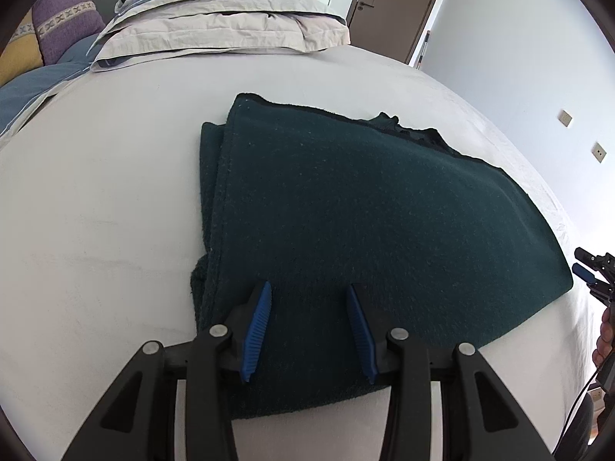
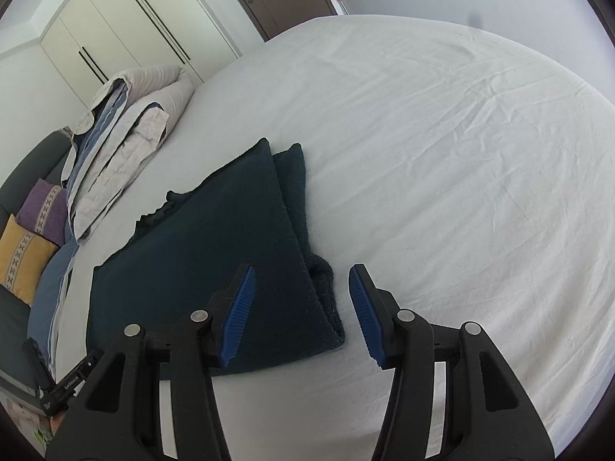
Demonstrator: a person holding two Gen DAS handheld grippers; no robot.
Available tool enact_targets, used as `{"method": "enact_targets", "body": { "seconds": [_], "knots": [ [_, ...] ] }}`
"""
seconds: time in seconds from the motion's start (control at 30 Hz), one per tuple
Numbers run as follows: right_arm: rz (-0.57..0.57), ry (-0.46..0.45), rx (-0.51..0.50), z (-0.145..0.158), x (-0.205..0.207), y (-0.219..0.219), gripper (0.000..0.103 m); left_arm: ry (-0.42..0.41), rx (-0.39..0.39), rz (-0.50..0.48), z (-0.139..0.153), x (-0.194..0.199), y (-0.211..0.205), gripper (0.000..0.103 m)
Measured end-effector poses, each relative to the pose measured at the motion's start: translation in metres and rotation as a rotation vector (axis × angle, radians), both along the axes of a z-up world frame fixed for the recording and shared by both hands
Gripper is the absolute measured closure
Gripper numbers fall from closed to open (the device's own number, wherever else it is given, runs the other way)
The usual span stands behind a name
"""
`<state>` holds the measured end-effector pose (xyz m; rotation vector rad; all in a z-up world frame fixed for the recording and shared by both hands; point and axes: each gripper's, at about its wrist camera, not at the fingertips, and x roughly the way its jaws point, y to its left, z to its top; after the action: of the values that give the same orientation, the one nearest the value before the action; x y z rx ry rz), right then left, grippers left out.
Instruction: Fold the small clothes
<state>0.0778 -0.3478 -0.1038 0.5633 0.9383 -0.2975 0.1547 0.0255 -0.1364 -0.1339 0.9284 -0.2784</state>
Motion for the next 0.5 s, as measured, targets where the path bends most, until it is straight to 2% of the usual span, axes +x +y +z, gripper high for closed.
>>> {"method": "enact_targets", "body": {
  "seconds": [0.4, 0.47, 0.5],
  "knots": [
    [0.049, 0.067, -0.080, -0.023, 0.005, 0.011, 0.053, 0.007, 0.004, 0.000, -0.003, 0.001, -0.001, 0.059],
    [0.061, 0.065, -0.128, -0.022, 0.005, 0.016, 0.057, 0.008, 0.002, 0.000, -0.003, 0.001, -0.001, 0.059],
    [0.067, 0.061, -0.145, -0.021, 0.004, 0.017, 0.072, 0.008, 0.000, 0.000, -0.003, 0.001, 0.000, 0.059]
  ]
}}
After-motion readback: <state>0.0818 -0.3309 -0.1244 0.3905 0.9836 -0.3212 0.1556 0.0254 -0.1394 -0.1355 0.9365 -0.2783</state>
